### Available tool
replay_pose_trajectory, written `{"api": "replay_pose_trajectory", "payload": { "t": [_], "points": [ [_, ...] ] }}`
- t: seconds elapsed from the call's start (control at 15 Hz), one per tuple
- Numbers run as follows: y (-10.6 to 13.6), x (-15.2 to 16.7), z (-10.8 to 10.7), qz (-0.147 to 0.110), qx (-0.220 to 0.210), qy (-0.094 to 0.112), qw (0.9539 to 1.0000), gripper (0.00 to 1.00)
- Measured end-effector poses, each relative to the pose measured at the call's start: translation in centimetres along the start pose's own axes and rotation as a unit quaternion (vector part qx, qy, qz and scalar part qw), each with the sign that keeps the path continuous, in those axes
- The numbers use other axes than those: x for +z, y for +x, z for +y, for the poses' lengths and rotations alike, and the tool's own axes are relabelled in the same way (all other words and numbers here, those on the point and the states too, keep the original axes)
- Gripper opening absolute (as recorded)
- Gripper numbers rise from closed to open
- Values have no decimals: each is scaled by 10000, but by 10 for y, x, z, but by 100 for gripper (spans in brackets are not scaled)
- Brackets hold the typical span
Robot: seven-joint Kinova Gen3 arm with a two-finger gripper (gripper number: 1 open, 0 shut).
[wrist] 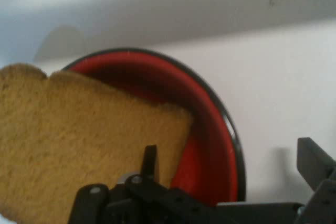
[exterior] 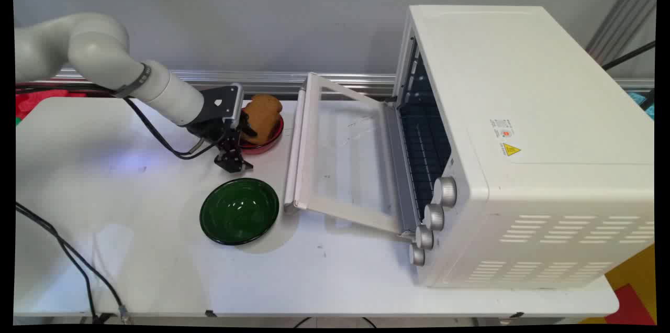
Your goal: Close the oven
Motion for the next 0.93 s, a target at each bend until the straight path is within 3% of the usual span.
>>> {"api": "replay_pose_trajectory", "payload": {
  "t": [0.2,0.4,0.67,0.93],
  "points": [
    [14,-10,-5,161,-113,-144,9997,100],
    [27,-26,-13,365,-245,-448,9980,100],
    [44,-42,-23,735,-362,-864,9929,100],
    [47,-51,-33,928,-392,-1140,9884,100]
  ]
}}
